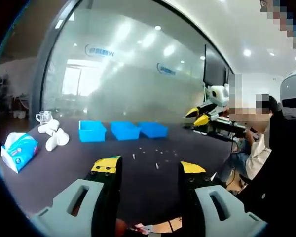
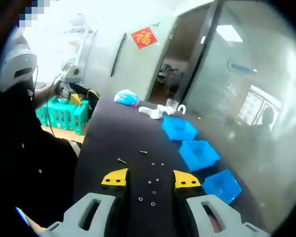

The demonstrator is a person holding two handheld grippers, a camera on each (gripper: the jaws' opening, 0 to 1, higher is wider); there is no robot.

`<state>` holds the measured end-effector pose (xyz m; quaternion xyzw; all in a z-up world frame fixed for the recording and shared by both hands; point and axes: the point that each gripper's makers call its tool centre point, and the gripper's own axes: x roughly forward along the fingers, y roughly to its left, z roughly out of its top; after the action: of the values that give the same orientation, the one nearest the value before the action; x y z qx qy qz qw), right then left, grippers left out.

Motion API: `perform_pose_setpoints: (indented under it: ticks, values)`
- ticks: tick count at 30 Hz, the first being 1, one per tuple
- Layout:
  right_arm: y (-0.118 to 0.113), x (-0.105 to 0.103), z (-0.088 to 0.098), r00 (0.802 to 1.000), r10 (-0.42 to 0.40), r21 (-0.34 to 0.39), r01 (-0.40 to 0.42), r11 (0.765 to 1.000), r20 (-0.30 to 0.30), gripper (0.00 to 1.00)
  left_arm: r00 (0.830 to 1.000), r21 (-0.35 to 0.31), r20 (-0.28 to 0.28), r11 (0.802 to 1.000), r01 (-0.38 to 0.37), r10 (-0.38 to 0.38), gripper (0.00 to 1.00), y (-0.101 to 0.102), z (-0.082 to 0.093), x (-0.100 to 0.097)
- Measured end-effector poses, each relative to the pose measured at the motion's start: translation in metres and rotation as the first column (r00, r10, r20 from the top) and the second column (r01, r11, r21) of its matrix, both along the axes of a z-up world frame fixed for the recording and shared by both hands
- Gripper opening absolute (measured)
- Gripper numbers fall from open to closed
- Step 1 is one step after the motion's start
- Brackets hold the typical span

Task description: Sort the screws, nuts, and washers into the corresponding bins

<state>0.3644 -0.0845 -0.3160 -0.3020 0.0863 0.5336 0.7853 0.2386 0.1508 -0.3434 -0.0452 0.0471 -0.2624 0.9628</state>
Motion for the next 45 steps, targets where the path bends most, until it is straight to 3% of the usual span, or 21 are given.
perform_pose_setpoints:
  ticks: [6,9,16,22,24,26,30,32,35,36,39,42,45]
  values:
    - [0.034,-0.007,-0.013,0.99,0.135,-0.1,-0.138,0.985,-0.035,0.3,1.0,-0.003,0.019,1.0,0.006,-0.006,0.43,-0.004,0.007,-0.001]
    - [0.048,-0.01,-0.024,0.979,0.2,-0.186,-0.202,0.962,-0.03,0.3,1.0,-0.001,0.023,1.0,0.006,-0.006,0.43,-0.003,0.008,-0.001]
    - [0.079,-0.013,-0.035,0.951,0.3,-0.259,-0.309,0.915,-0.074,0.3,1.0,-0.007,0.012,1.0,-0.003,0.003,0.44,0.005,0.003,-0.001]
    - [0.099,-0.016,-0.052,0.909,0.407,-0.365,-0.41,0.836,-0.089,0.3,1.0,-0.016,-0.004,0.999,-0.031,0.031,0.44,0.017,-0.003,0.003]
    - [0.107,-0.017,-0.055,0.896,0.435,-0.365,-0.437,0.822,-0.091,0.3,0.999,-0.02,-0.006,0.999,-0.034,0.034,0.44,0.018,-0.004,0.004]
    - [0.11,-0.021,-0.062,0.876,0.465,-0.388,-0.475,0.79,-0.125,0.29,0.999,-0.021,-0.008,0.999,-0.037,0.036,0.44,0.02,-0.005,0.004]
    - [0.117,-0.021,-0.075,0.847,0.514,-0.456,-0.515,0.726,-0.139,0.27,0.999,-0.026,-0.014,0.999,-0.047,0.046,0.44,0.025,-0.007,0.005]
    - [0.121,-0.022,-0.082,0.814,0.559,-0.484,-0.557,0.675,-0.158,0.26,0.998,-0.027,-0.016,0.998,-0.055,0.055,0.44,0.027,-0.008,0.006]
    - [0.126,-0.018,-0.092,0.801,0.565,-0.52,-0.574,0.633,-0.197,0.24,0.998,-0.026,-0.024,0.998,-0.065,0.064,0.44,0.03,-0.01,0.01]
    - [0.127,-0.018,-0.095,0.784,0.586,-0.543,-0.588,0.599,-0.203,0.24,0.998,-0.023,-0.024,0.998,-0.066,0.066,0.44,0.03,-0.01,0.01]
    - [0.127,-0.021,-0.105,0.756,0.606,-0.58,-0.617,0.532,-0.249,0.24,0.997,-0.025,-0.024,0.997,-0.068,0.068,0.44,0.03,-0.009,0.011]
    - [0.123,-0.025,-0.115,0.711,0.642,-0.623,-0.648,0.438,-0.288,0.24,0.997,-0.017,-0.029,0.997,-0.07,0.07,0.44,0.03,-0.01,0.012]
    - [0.123,-0.027,-0.125,0.694,0.642,-0.639,-0.662,0.392,-0.326,0.24,0.996,-0.017,-0.034,0.997,-0.077,0.076,0.44,0.032,-0.012,0.014]
